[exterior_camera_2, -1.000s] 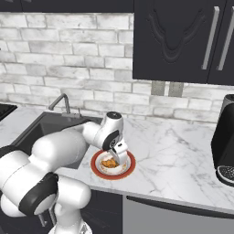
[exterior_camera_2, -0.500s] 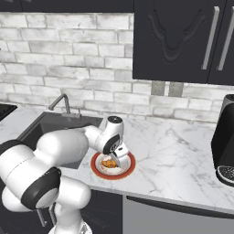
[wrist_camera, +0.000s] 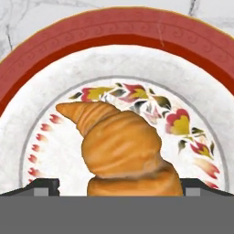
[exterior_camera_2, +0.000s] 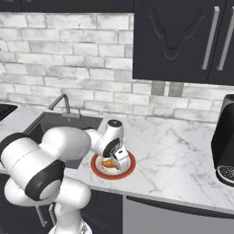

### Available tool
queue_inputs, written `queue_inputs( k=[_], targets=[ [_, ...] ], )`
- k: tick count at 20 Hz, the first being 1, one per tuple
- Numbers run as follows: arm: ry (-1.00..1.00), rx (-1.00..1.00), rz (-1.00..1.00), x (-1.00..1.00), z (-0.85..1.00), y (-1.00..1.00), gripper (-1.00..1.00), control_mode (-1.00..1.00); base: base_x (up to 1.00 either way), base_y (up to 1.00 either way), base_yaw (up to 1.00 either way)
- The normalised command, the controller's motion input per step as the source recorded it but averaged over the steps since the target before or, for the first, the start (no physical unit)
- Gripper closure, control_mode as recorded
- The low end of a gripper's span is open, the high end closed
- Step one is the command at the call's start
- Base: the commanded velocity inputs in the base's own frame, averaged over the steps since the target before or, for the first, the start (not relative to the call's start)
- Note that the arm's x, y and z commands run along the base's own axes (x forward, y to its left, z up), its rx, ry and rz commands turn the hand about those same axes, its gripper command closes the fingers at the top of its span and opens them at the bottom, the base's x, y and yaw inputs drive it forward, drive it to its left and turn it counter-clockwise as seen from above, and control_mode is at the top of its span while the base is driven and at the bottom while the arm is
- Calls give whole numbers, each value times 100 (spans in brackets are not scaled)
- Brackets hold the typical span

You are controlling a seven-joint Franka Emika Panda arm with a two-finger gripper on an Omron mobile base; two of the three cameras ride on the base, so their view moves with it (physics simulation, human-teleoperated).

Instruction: Pick the croissant and place it on the pan. Then turn on the stove to warm the croissant.

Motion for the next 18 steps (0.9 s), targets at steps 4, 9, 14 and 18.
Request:
queue_inputs(
  k=[4,9,14,18],
  targets=[
    [0,0,0,1,-26,0,100,-100,0,0,0],
    [0,0,0,0,-4,0,100,-100,0,0,0],
    [0,0,0,0,0,0,100,-100,0,0,0],
    [0,1,0,-2,27,0,100,-100,0,0,0]
  ],
)
